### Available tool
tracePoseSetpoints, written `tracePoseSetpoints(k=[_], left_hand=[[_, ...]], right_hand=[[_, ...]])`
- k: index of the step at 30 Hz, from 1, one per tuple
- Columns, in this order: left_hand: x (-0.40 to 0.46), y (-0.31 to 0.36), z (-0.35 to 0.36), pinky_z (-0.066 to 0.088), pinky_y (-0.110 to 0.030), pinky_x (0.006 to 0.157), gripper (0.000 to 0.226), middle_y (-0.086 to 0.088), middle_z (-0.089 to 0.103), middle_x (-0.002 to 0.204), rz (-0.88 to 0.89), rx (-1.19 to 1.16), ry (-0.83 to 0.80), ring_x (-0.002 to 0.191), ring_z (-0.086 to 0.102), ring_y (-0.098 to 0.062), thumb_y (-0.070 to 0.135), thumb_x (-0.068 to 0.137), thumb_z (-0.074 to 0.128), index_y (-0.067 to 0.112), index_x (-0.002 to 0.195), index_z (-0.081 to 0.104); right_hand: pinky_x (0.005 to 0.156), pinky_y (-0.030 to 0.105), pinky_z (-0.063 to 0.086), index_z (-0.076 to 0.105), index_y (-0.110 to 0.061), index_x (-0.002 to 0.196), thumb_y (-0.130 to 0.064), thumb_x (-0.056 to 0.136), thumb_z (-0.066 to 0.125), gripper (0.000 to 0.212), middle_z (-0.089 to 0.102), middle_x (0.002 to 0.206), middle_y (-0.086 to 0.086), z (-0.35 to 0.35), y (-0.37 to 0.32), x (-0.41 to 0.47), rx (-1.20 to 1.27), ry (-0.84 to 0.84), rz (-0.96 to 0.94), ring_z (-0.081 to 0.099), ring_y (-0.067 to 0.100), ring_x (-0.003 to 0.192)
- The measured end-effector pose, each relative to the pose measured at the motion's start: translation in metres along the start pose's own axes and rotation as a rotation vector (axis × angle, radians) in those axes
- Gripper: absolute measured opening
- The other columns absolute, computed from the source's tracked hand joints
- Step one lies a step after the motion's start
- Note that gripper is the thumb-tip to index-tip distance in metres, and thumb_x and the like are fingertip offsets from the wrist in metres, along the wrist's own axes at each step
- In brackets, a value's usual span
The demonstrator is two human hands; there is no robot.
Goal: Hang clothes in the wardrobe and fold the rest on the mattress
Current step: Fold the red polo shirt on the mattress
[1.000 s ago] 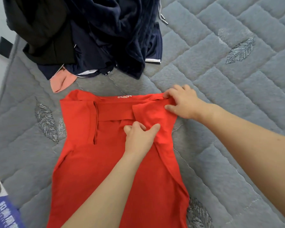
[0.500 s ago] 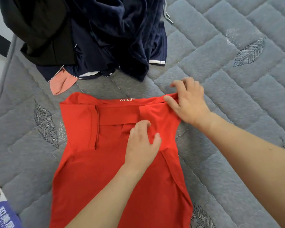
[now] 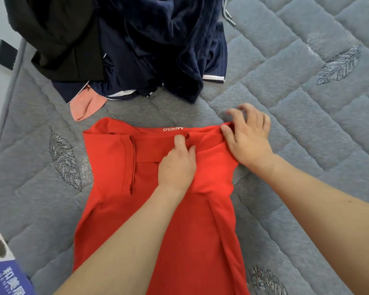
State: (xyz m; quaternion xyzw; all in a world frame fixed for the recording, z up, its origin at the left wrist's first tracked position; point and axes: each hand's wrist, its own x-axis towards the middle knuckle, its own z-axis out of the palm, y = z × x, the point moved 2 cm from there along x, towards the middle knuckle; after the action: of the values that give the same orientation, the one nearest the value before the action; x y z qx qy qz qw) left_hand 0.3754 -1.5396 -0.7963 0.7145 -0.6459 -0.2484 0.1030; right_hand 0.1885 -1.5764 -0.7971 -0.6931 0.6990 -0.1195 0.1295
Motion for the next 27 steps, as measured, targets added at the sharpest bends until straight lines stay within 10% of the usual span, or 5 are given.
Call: tracePoseSetpoints(k=[3,11,15,19,27], left_hand=[[-0.001,-0.008,0.005,0.041,-0.043,0.064,0.037,-0.025,0.067,0.097,0.065,-0.052,-0.047,0.084,0.064,-0.048,0.032,0.101,0.049,0.008,0.128,0.041],[-0.014,-0.021,-0.001,0.043,-0.039,0.098,0.048,-0.018,0.054,0.129,0.184,-0.224,-0.21,0.116,0.056,-0.035,0.014,0.098,0.055,0.002,0.142,0.038],[-0.057,-0.061,-0.021,0.043,-0.04,0.101,0.052,-0.012,0.051,0.122,0.256,-0.147,-0.1,0.107,0.054,-0.029,0.018,0.092,0.062,0.006,0.14,0.045],[-0.118,-0.114,-0.027,0.028,-0.047,0.117,0.06,-0.007,0.041,0.152,0.317,0.207,-0.127,0.139,0.038,-0.029,0.04,0.094,0.045,0.018,0.149,0.042],[-0.202,-0.186,-0.036,0.008,-0.064,0.117,0.073,-0.004,0.019,0.163,0.097,0.394,-0.139,0.151,0.013,-0.031,0.062,0.09,0.037,0.035,0.156,0.026]], right_hand=[[0.116,0.051,0.016,0.046,-0.017,0.14,-0.038,0.098,0.046,0.047,0.037,0.147,0.014,0.0,-0.012,-0.037,0.079,0.171,-0.007,0.032,0.029,0.137],[0.119,0.06,-0.001,0.01,-0.026,0.156,-0.063,0.094,0.018,0.073,0.008,0.165,0.008,0.047,-0.013,-0.086,-0.241,-0.264,-0.046,0.0,0.029,0.152],[0.12,0.055,0.001,0.012,-0.025,0.157,-0.063,0.094,0.027,0.075,0.005,0.165,0.009,0.039,-0.015,-0.094,0.004,-0.153,0.046,0.002,0.026,0.152],[0.118,0.05,0.023,0.028,-0.006,0.152,-0.065,0.084,0.048,0.091,0.031,0.156,0.014,0.027,-0.026,-0.143,0.475,0.11,0.387,0.027,0.027,0.145],[0.1,0.047,0.033,0.053,-0.006,0.125,-0.04,0.078,0.077,0.063,0.053,0.121,0.02,0.036,-0.05,-0.264,0.19,-0.008,0.618,0.047,0.039,0.115]])
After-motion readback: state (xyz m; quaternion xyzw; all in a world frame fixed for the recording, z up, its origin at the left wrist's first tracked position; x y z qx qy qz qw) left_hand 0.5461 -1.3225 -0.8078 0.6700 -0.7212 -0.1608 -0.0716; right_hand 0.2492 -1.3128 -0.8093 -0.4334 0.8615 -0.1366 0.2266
